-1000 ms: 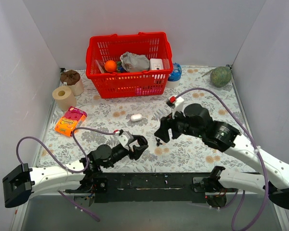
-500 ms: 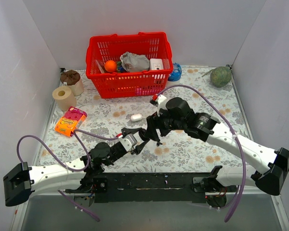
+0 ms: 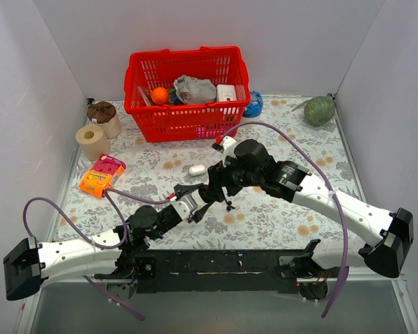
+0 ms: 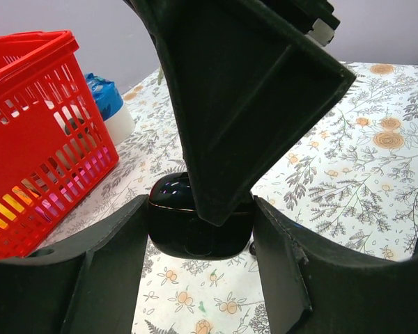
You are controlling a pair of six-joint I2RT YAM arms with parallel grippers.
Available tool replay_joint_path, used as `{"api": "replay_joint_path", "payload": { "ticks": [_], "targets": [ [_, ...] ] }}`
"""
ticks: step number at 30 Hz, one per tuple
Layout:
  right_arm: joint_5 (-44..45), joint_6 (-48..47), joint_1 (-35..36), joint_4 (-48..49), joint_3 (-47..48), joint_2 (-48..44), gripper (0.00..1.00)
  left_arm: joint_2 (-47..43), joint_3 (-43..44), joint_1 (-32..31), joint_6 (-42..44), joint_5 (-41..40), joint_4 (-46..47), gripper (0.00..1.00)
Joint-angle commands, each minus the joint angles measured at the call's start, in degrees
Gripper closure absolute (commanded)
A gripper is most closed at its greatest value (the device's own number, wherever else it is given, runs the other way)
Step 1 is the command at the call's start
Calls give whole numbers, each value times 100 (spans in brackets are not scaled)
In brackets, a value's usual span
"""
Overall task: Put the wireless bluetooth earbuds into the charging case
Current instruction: Open the charging case.
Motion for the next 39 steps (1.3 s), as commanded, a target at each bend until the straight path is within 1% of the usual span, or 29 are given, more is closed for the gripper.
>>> {"api": "replay_joint_path", "payload": {
  "ticks": [1, 17, 21, 22, 25, 26, 29, 34, 39],
  "targets": [
    [305, 37, -134, 134, 170, -184, 28, -237, 174, -36, 73, 24, -11, 100],
    [392, 55, -284, 90, 12, -387, 29, -245, 209, -45, 100, -11, -20, 100],
    [-37, 168, -284, 931, -330, -791, 29, -280, 166, -36, 38, -20, 15, 100],
    [-90, 187, -293, 977, -331, -826, 29, -281, 148, -36, 21, -29, 41, 100],
    [-240, 248, -345, 803, -173, -608, 32, -307, 122, -45, -23, -64, 129, 100],
    [-353, 266, -363, 802, -164, -555, 36, -316, 122, -45, -15, -72, 138, 100],
    [-634, 397, -433, 1021, -321, -510, 41, -333, 122, -45, -15, -81, 129, 100],
    [-811, 459, -504, 1048, -392, -414, 47, -360, 104, -45, -32, -73, 173, 100],
    [-926, 459, -539, 1092, -410, -344, 57, -360, 86, -36, -15, -90, 182, 100]
  ]
}}
